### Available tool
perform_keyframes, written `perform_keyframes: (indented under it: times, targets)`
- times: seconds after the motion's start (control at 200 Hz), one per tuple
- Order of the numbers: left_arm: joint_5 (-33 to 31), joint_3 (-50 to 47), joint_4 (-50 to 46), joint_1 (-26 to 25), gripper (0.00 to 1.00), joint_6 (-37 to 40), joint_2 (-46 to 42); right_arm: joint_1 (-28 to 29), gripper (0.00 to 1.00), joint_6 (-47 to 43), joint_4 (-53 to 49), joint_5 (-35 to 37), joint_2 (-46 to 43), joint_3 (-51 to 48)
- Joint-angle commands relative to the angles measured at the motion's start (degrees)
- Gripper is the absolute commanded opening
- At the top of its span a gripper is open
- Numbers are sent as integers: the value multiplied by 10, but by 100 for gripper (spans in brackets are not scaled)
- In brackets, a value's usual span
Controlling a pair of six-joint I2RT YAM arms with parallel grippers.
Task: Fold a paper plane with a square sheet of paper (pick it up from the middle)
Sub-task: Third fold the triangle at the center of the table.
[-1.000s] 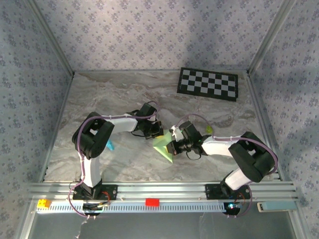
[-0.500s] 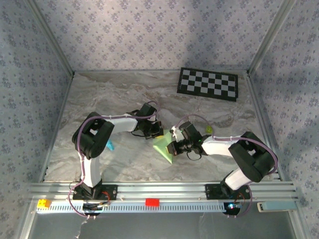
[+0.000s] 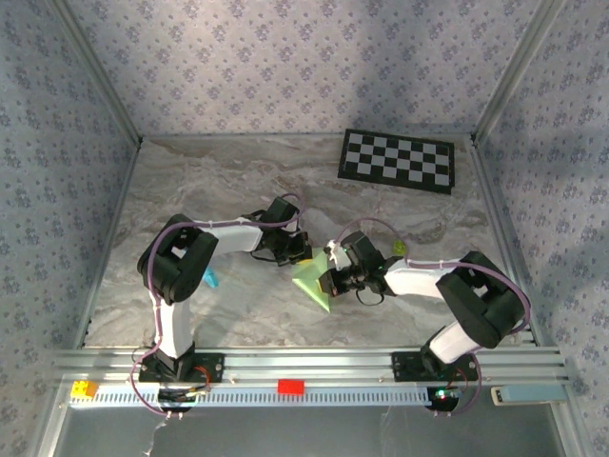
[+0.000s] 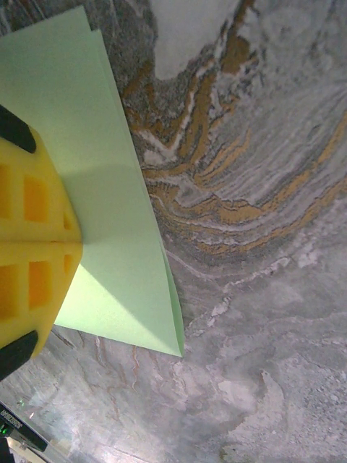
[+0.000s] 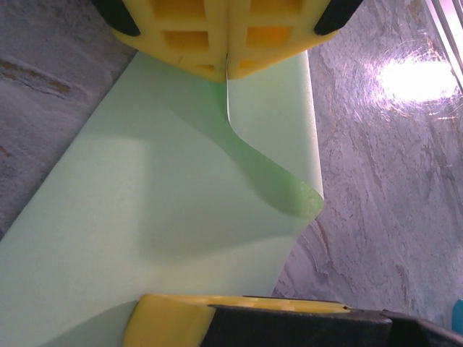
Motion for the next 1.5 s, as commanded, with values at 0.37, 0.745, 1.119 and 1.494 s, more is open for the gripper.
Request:
perform_keyframes:
  times: [0.37,0.745,1.119,1.494]
  targets:
    - [-19,-3,-34,-6,3,9,18,0,0,-15,-32,12,12,16]
    - [-19,-2,-35,-6,3,10,18,4,0,-16,-35,13,36,24]
    - [-39,2,-45,-6,4,9,2,7,0,-21,-50,25,37,21]
    - [-83,-12,-46,-10,24,14,-83,8,0,-22,-49,19,38,20]
